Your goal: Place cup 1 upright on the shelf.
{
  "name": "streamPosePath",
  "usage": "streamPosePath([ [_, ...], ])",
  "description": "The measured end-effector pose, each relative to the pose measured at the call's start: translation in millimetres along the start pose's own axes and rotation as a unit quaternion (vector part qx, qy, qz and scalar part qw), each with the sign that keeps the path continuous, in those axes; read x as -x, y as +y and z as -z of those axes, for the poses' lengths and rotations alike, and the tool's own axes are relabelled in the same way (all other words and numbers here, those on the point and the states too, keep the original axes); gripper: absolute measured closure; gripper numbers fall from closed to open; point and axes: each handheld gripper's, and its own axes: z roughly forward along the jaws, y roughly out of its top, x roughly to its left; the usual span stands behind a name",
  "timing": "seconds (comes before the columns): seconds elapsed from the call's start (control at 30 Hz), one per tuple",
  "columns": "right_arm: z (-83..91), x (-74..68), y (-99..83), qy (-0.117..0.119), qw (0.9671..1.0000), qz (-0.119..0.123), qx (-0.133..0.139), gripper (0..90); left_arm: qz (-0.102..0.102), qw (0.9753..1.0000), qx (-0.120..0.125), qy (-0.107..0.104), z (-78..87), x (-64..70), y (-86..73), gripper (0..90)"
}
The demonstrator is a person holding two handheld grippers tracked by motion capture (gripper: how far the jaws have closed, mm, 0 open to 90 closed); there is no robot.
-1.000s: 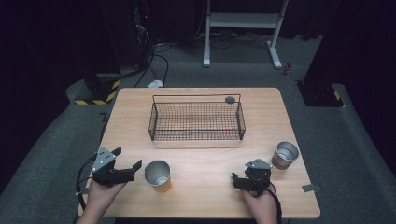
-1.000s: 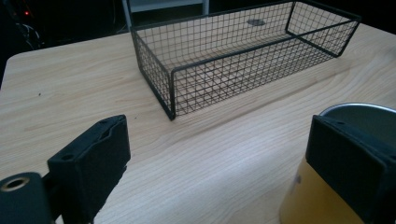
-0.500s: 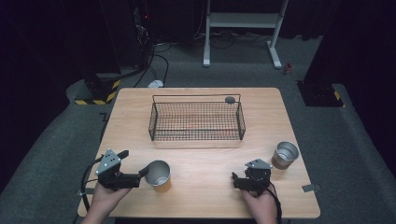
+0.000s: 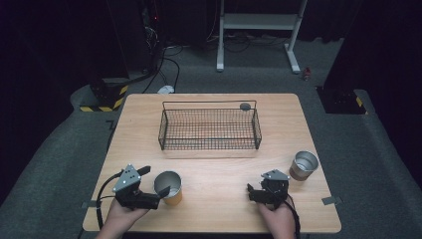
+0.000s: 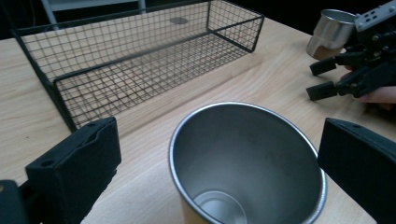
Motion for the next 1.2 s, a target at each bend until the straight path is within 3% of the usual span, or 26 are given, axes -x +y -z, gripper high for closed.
streamPosePath([
  [0.2, 0.0, 0.0, 0.0, 0.000, 1.0000, 0.000, 0.000, 8.3, -0.009, 0.9999, -0.005, -0.011, -4.2, 6.6, -1.9, 0.2],
  [0.6, 0.0, 0.0, 0.0, 0.000, 1.0000, 0.000, 0.000, 8.3, -0.026, 0.9993, -0.025, -0.010, -15.5, 13.1, -8.2, 0.2],
  [1.2, 0.0, -0.1, 0.0, 0.000, 1.0000, -0.001, 0.000, 8.3, -0.047, 0.9974, -0.052, -0.018, -26.6, 11.7, -22.7, 0.7],
])
